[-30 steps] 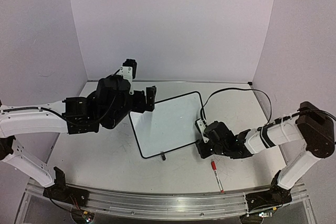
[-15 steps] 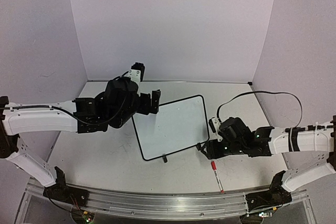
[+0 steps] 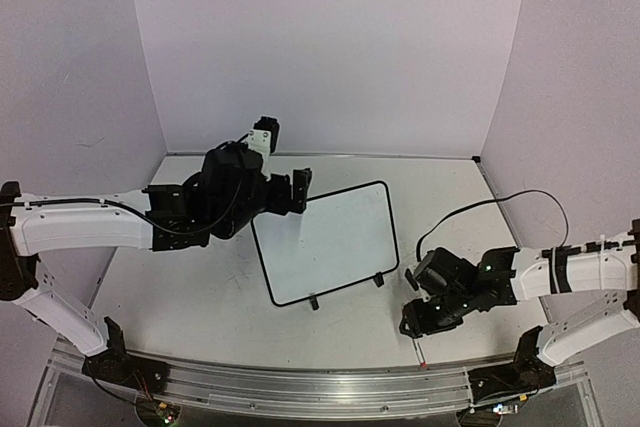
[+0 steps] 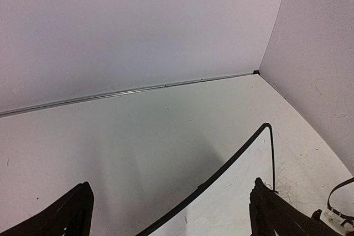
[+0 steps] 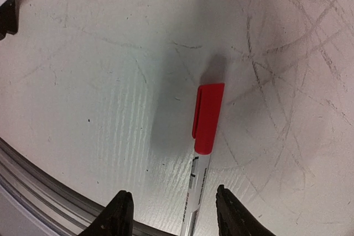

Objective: Write a sentence on the whiteboard
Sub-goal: Pick up the whiteboard marker from the center of the board.

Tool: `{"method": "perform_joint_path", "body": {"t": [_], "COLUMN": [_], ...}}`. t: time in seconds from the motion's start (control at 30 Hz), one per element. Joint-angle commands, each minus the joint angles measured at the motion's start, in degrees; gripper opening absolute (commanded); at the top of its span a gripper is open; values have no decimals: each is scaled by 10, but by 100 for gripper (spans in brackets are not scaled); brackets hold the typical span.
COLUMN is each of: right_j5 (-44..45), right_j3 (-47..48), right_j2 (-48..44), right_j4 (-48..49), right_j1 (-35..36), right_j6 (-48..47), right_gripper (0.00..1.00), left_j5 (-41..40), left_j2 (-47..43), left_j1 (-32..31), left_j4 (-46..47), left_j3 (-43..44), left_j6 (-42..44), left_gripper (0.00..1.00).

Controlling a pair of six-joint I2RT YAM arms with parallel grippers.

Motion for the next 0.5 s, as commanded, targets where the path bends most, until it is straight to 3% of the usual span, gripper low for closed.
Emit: {"method": "perform_joint_path", "body": {"t": [0.0, 0.17, 0.47], "right_j5": [31, 78, 154], "right_j3": [12, 20, 4], "right_j2": [39, 87, 49], "right_j4": [6, 16, 20], "right_j1": [18, 43, 62], "right_j6": [19, 35, 65], "right_gripper": [47, 40, 11], "left_j5": [14, 12, 5], "left_j2": [-14, -28, -41], "left_j1": [3, 4, 5], "left_j4": [26, 27, 26], "left_j3": [16, 7, -1], "left_j6": [-4, -14, -20], "left_gripper": [99, 99, 99]}}
